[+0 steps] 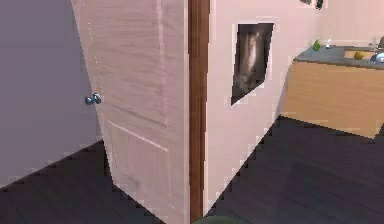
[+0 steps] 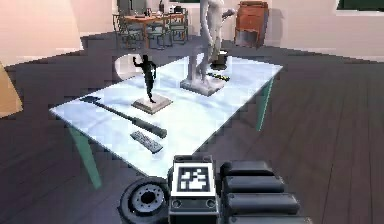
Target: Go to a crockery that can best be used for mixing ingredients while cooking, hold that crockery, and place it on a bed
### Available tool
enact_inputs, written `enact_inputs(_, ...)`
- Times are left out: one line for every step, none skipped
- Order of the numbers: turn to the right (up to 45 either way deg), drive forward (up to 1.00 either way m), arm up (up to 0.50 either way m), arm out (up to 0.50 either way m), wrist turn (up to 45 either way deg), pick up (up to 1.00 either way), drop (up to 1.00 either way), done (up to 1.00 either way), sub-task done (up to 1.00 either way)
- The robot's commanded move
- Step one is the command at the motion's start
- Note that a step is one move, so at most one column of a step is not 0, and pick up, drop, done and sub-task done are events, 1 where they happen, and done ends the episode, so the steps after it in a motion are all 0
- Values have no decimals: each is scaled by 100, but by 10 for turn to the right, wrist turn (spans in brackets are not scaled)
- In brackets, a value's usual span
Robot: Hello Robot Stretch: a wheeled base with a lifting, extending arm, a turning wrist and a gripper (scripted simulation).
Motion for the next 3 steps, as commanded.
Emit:
enact_inputs(330, 0, 0, 0, 0, 0, 0, 0, 0)
enact_inputs(30, 0, 0, 0, 0, 0, 0, 0, 0)
enact_inputs(0, 15, 0, 0, 0, 0, 0, 0, 0)
